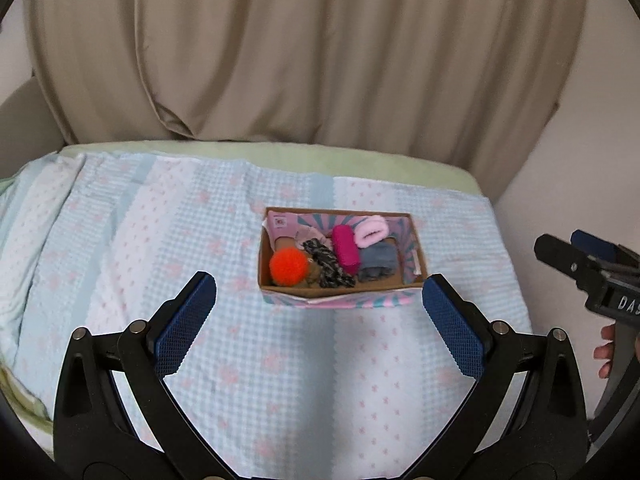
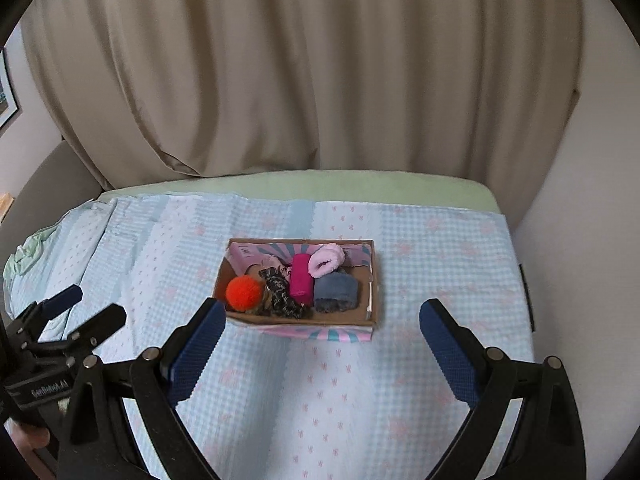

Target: Organize soft objects

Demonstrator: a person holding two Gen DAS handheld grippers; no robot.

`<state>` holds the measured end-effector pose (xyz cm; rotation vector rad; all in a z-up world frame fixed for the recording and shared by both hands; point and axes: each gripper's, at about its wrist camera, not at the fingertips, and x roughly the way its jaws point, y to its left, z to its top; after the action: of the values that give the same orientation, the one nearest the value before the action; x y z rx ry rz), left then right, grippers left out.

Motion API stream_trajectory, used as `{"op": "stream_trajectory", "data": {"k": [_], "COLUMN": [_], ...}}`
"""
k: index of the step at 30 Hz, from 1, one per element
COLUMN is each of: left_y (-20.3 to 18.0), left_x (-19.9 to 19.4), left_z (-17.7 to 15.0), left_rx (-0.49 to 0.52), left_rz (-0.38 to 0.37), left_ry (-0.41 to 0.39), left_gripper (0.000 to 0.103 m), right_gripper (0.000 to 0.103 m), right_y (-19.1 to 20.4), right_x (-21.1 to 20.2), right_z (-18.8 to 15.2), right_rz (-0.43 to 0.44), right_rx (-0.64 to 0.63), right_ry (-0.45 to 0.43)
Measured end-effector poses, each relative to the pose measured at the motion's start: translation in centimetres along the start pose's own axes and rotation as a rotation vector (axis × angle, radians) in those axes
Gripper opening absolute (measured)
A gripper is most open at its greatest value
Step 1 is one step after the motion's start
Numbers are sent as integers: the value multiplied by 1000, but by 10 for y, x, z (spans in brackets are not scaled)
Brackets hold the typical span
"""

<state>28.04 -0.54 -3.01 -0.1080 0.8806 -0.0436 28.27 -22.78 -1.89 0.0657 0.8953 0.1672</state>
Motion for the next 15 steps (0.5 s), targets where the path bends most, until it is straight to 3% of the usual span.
{"op": "stream_trajectory", "data": {"k": [10,15], "left_y": [-15,-24], "left_x": [-97,-122], "left_z": [-37,-54], "left_rx": [28,46], "left_rz": [-3,15], "left_ry": [-115,-166], "left_gripper": [103,103], "right_gripper": [97,97], "right_y": [11,15], "right_x": [-84,-106], "right_z": [-52,-71], "right_rz": [-42,-66], "right_rx": [-18,-15], "right_ry": [-104,-158]}}
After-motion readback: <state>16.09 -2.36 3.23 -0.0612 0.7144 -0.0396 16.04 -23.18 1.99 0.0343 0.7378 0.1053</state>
